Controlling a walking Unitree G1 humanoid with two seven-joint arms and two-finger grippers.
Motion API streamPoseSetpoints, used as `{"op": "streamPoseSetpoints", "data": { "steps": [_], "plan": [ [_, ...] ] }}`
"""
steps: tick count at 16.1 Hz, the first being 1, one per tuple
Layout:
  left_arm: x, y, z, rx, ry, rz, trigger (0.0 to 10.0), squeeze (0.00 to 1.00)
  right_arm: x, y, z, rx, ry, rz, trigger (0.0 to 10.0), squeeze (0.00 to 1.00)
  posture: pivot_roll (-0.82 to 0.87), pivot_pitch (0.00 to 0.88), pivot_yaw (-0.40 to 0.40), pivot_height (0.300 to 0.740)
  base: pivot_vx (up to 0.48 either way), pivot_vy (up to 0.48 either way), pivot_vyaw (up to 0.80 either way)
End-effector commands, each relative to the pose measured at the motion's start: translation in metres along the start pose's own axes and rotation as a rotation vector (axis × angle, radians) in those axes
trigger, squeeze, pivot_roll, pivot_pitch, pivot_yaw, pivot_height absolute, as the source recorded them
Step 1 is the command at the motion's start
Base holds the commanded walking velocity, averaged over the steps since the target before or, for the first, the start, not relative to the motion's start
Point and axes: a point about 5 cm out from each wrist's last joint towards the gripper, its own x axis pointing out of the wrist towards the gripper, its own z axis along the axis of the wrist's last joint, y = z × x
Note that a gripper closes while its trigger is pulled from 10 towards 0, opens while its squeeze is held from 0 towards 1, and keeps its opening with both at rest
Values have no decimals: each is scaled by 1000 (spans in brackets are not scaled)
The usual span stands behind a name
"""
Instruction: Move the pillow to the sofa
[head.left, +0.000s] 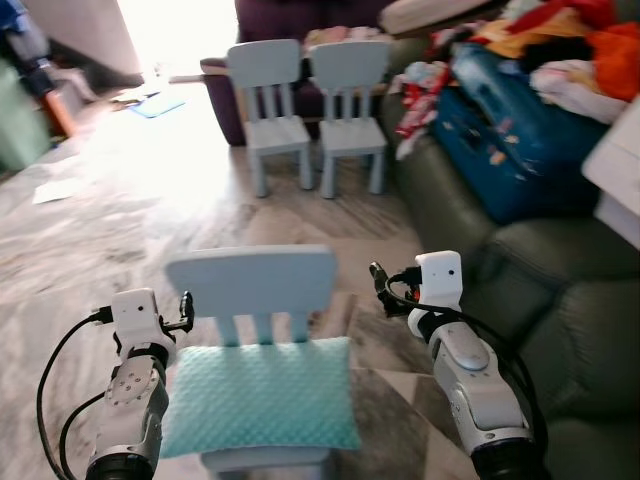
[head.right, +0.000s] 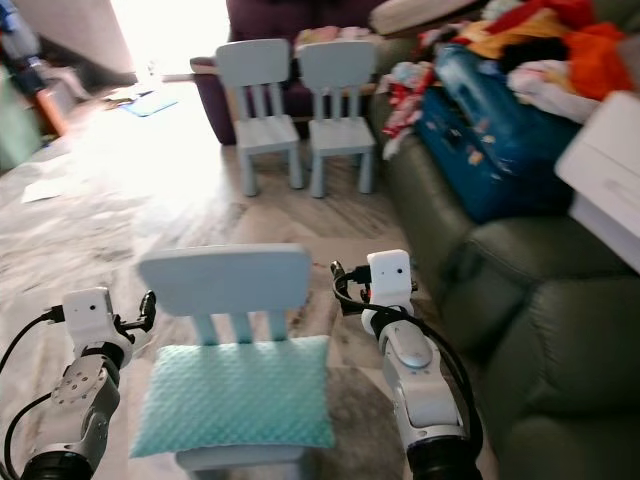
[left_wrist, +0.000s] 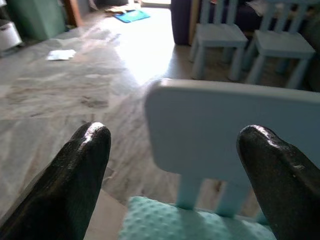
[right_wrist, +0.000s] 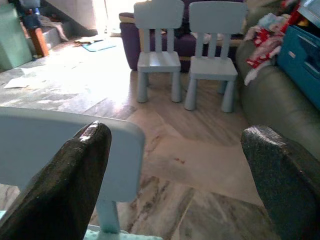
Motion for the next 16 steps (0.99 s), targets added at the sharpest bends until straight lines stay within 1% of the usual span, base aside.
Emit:
{"op": "streamPoseSetpoints", "data": {
  "steps": [1, 2, 3, 6, 7, 11, 16],
  "plan": [
    [-1, 5, 2, 21, -9, 6, 10000, 0, -1, 1, 4, 8, -13, 3, 10000, 0, -163, 0, 17, 740, 0, 476, 0],
    [-1, 5, 3, 19, -14, 5, 10000, 0, -1, 1, 4, 7, -13, 3, 10000, 0, -163, 0, 17, 740, 0, 476, 0],
    [-1, 3, 5, 31, -20, -10, 10000, 0, -1, 0, 4, 7, -12, -1, 10000, 0, -163, 0, 17, 740, 0, 0, 0],
    [-2, -1, 4, 2, -6, -25, 10000, 0, -1, 0, 4, 5, -11, -2, 10000, 0, -161, 0, 16, 740, 0, 0, 0],
    [-3, -1, 4, 6, -4, -29, 10000, 0, -2, 0, 4, 4, -9, -1, 10000, 0, -159, 0, 18, 740, 0, 0, 0],
    [-4, -1, 3, 6, 12, -43, 10000, 0, -2, 2, 3, 4, -2, 2, 10000, 0, -156, 0, 21, 740, 0, 0, 0],
    [-7, 3, 2, 17, 30, -40, 10000, 0, -5, 2, 0, 12, 10, 5, 10000, 0, -151, 24, 34, 740, 0, 0, 0]
  ]
}}
